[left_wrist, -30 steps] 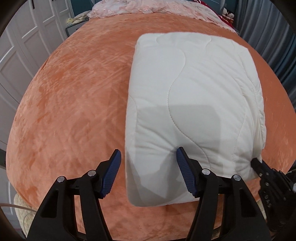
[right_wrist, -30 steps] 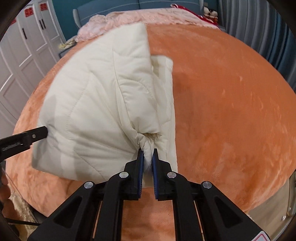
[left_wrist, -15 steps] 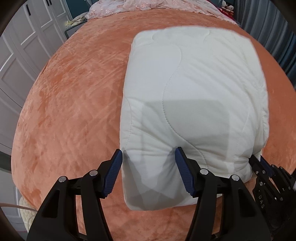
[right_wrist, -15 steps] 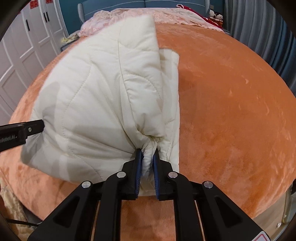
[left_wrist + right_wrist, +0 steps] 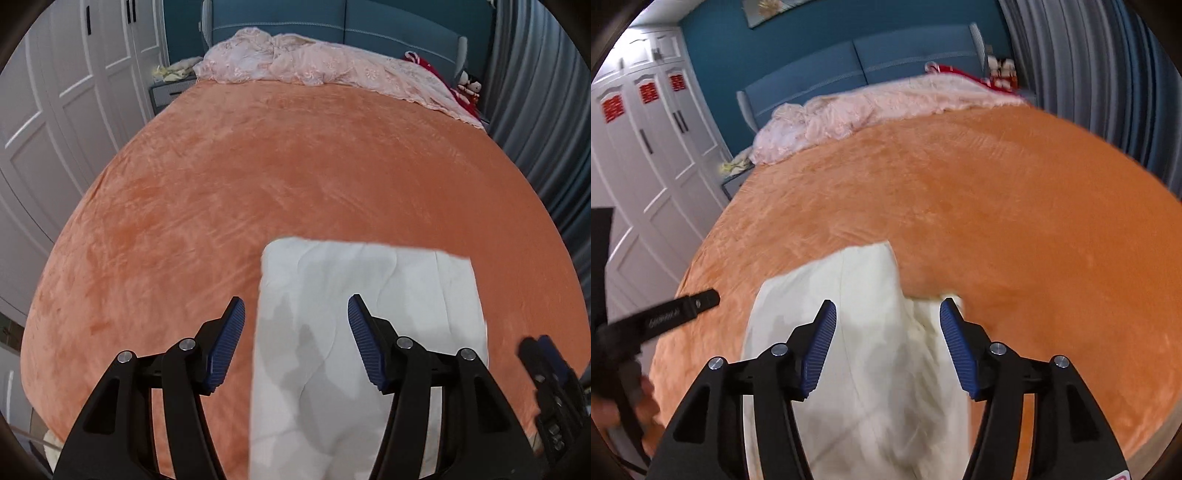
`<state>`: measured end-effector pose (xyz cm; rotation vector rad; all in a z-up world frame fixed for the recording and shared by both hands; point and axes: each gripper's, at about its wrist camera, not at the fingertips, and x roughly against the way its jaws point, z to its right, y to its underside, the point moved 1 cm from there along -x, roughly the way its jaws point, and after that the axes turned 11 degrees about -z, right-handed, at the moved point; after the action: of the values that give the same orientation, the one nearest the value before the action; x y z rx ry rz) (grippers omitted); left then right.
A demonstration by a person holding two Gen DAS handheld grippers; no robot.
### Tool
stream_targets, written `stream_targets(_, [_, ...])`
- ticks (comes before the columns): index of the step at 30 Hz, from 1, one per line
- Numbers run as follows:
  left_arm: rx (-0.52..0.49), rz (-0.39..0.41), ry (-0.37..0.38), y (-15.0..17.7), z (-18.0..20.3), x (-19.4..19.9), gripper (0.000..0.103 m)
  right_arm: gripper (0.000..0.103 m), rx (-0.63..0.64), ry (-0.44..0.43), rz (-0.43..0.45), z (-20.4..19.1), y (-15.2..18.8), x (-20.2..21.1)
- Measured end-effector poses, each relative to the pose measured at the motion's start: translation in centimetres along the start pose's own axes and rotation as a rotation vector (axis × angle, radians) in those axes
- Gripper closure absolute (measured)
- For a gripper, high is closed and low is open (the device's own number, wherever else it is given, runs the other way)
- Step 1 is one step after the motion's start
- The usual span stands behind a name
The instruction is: Fold large clothes
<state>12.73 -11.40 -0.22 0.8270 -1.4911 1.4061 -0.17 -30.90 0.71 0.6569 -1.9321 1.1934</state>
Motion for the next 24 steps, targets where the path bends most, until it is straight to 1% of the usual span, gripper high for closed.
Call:
stream_targets(2, [0.01,-0.026,-0.006,-1.0,0.2,-1.4,0.047,0.045,-0.048,-0.019,-0.062,0.0,-1.3,-3.0])
stream_targets(3, [0.01,-0.04,-0.018,-1.4,0.5,-2.3,0.047,0.045,-0.066,-0.027,-0.092,0.1,-1.4,-4.3])
stream_targets(4, [0.011,-0.049,-0.03,-1.6,0.7,-3.1,0.047,0.053,-0.072,-0.017,-0.12,0.5,-1.6,-5.5])
stream_targets(5, [0.008,-0.061,-0.037,-1.7,1.1,-3.8,0.047,0.08,-0.057,-0.015,-0.151,0.4,-1.4,-6.9])
stream_targets(6, [0.004,-0.073,-0.038,-1.7,1.3,-4.4,0.047,0.089,-0.049,-0.036,-0.17,0.6,-1.4,-7.7])
stream_targets(7, [0.003,-0.083,-0.037,-1.7,1.6,-4.9,0.047,0.093,-0.048,-0.046,-0.171,0.9,-1.0,-7.9])
stream_targets(8, [-0.001,-0.093,-0.034,-1.6,1.9,-5.5,0.047,0.096,-0.042,-0.041,-0.147,1.1,-0.6,-7.5])
stream_targets(9, [-0.006,-0.096,-0.031,-1.3,2.1,-5.7,0.047,0.096,-0.034,-0.025,-0.121,1.4,-0.2,-6.9])
stream_targets(12, [-0.045,-0.1,-0.05,-0.6,3.4,-6.7,0.047,0.097,-0.018,0.076,-0.059,3.1,0.6,-5.3])
stream_targets(14, [-0.068,-0.112,-0.049,0.0,4.3,-8.0,0.047,0.097,-0.015,0.14,-0.065,4.5,1.4,-6.1])
stream_targets(16, [-0.077,-0.113,-0.056,0.5,5.1,-8.9,0.045,0.096,0.021,0.198,-0.082,5.2,2.2,-7.7])
stream_targets(20, [-0.108,-0.078,-0.122,0.9,6.6,-9.7,0.046,0.096,0.074,0.267,-0.086,5.4,2.6,-9.6])
stream_targets(24, [-0.131,-0.053,-0.178,1.5,7.2,-11.7,0.045,0.094,0.076,0.266,-0.086,5.7,2.8,-11.3])
